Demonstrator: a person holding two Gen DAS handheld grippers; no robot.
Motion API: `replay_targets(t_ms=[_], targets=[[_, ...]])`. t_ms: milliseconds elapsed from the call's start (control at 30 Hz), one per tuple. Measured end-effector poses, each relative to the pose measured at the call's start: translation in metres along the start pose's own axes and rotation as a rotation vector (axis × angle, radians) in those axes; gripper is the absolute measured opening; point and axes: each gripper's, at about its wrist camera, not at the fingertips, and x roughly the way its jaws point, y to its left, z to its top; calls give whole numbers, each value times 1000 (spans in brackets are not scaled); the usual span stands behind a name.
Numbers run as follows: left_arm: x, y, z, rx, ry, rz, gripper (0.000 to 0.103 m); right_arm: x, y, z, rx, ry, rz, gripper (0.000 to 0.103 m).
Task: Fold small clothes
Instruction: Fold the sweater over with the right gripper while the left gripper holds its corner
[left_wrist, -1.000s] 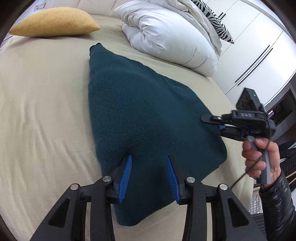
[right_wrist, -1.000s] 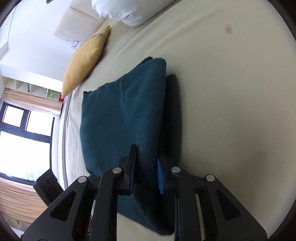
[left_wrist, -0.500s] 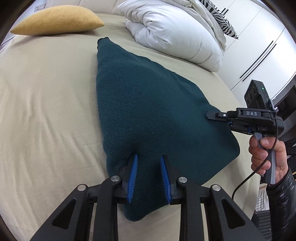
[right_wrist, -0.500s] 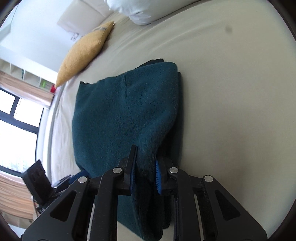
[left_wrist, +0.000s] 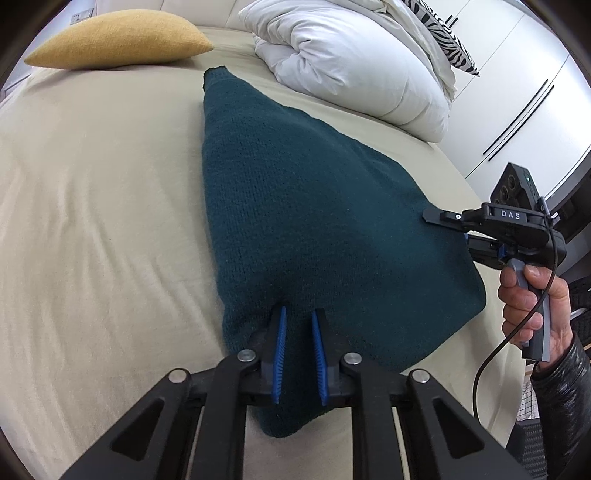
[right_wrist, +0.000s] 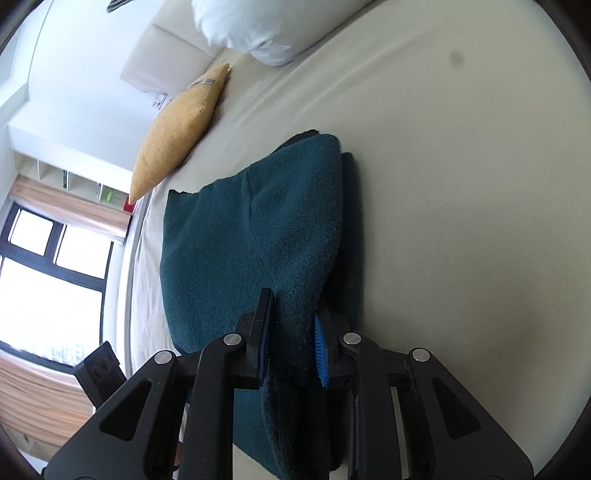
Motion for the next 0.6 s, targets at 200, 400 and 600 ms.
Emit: replay_targets(t_ms=[200, 400, 600], targets=[[-5, -1, -8, 9, -7, 34, 14, 12, 22, 0, -114, -3, -46, 16], [-7, 1, -11, -9, -10, 43, 13, 19, -2, 1, -51, 15, -37, 15], [-6, 0, -10, 4, -7, 54, 13, -9, -28, -10, 62, -38, 75, 17]])
